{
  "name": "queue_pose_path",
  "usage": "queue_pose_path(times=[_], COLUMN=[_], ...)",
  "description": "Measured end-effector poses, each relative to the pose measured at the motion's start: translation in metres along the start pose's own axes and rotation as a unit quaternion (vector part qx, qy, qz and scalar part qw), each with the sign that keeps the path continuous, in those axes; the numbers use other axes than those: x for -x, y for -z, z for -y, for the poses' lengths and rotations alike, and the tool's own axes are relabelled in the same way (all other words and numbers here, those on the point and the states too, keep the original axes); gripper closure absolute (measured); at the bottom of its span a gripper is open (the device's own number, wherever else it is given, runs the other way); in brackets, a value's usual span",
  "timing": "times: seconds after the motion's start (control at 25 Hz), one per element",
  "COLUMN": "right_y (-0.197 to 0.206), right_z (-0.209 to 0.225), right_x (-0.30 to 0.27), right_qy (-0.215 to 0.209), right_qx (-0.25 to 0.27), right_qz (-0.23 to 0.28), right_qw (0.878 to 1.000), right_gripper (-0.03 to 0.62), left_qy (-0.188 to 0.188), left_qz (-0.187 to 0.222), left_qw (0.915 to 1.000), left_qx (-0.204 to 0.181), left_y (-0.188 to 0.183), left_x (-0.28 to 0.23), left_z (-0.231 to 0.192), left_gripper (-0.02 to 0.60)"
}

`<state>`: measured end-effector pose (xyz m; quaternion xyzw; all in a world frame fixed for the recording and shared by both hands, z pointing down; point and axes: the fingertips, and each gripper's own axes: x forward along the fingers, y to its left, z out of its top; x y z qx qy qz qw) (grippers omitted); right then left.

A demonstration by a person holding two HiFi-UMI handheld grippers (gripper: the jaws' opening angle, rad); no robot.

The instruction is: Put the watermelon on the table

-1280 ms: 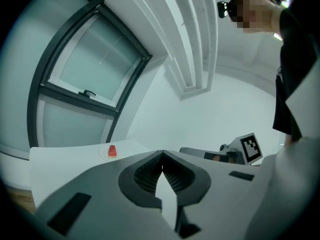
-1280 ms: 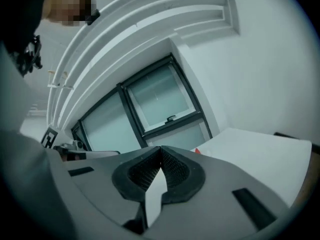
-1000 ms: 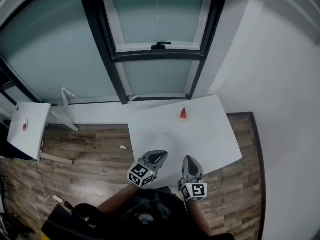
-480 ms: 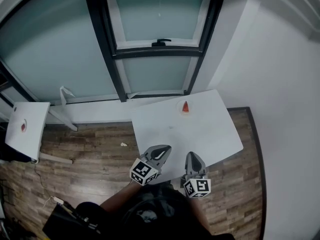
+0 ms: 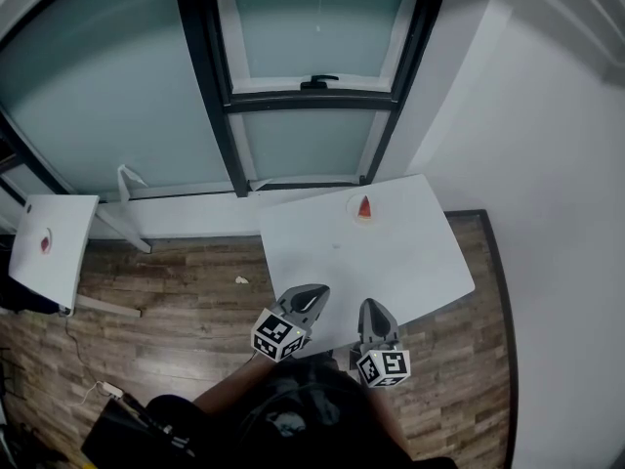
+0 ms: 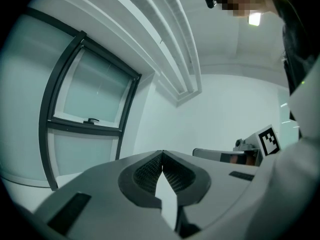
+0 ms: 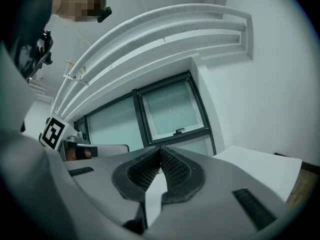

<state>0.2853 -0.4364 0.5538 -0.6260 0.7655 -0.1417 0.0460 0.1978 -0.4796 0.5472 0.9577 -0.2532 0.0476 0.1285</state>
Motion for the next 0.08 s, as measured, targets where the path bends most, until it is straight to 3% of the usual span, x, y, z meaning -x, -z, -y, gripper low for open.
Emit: queue_pose_path(times=[0.08], right_y=[0.0008], right_z=[-0.0018], right_x=[-0.0001], right_qy=[-0.001], right_qx=[-0.003], right_qz=[-0.001], right_qw=[1.000], right_gripper=[0.583], left_qy=[-0.002], left_qz=[-0.002], left_qw=[1.0000], left_qx=[0.003], left_y=[0.0022], left_x=[0.0034], left_z=[-0.0017], left_gripper=[0.577])
